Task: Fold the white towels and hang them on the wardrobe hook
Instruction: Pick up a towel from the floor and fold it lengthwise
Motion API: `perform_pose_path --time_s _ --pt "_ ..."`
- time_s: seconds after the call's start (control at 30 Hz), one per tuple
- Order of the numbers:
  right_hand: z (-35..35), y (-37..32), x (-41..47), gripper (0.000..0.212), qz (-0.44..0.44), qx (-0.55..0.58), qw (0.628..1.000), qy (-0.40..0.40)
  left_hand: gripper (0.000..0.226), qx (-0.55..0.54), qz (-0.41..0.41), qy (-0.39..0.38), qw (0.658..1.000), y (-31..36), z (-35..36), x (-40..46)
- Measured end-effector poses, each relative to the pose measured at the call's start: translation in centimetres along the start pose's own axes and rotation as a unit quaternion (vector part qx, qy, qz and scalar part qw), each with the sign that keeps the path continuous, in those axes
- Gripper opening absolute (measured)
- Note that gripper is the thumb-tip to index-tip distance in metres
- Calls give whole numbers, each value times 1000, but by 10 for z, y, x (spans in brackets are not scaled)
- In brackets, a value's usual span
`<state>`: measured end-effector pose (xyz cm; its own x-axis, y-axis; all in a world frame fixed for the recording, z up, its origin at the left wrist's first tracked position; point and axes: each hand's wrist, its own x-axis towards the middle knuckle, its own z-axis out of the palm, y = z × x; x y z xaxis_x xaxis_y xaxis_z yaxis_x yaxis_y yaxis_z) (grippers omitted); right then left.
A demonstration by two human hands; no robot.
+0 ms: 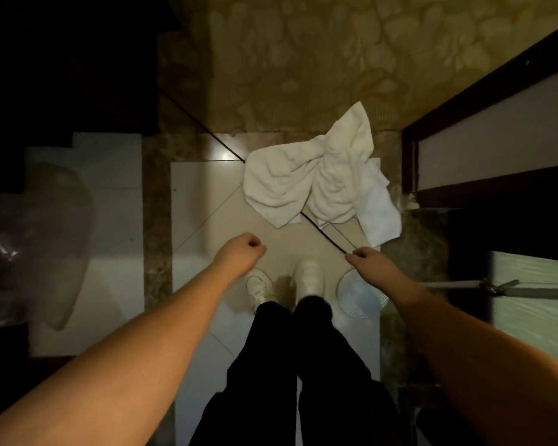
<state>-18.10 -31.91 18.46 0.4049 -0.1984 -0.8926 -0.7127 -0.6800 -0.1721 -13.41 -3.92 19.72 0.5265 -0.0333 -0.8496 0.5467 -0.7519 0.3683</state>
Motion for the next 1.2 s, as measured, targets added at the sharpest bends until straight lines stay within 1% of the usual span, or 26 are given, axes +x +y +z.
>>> perform_pose_path --time_s 0.1,0.2,0.4,0.57,0.63,0.7,0.77,0.83,0.9,0.93,1.0,1.07,1.1,1.13,1.17,1.2 --pt "-1 -2 56 51 25 29 999 4 33 21 0 -30 999 12 15 56" --pt "-4 0 116 57 39 42 998 9 25 23 10 -52 998 29 32 111" --pt "-15 14 235 68 27 35 998 42 21 10 25 -83 996 65 78 217" --pt "-17 25 314 86 27 29 995 91 27 -2 25 -104 994 83 123 293" --pt "-15 29 340 90 30 36 993 104 31 -31 16 -116 993 89 140 318" --pt "-12 32 363 84 29 25 991 129 49 -50 7 -141 989 92 154 335" --pt "-12 34 378 63 28 10 987 157 65 -45 10 -164 985 92 165 345" --pt "-14 35 386 40 20 3 984 179 67 -50 8 -175 983 90 171 350" --pt "-17 36 381 29 6 4 983 182 64 -86 -13 -182 979 87 170 346" --pt "-20 36 374 27 -3 20 984 174 62 -101 -15 -185 977 85 167 340" --pt "-28 30 348 25 -14 79 988 133 61 -110 -1 -190 976 87 157 321" --pt "-39 19 315 19 -18 196 978 72 64 -119 15 -201 972 94 146 294" --pt "-45 10 296 15 -21 276 960 38 67 -125 22 -212 969 101 140 277" --pt "-51 1 277 11 -25 355 934 4 71 -129 33 -217 967 109 134 260" --pt "-57 -10 258 10 -31 418 908 -25 75 -127 48 -218 967 116 127 243" --pt "-63 -20 240 11 -38 463 884 -50 73 -125 64 -214 967 124 121 227"
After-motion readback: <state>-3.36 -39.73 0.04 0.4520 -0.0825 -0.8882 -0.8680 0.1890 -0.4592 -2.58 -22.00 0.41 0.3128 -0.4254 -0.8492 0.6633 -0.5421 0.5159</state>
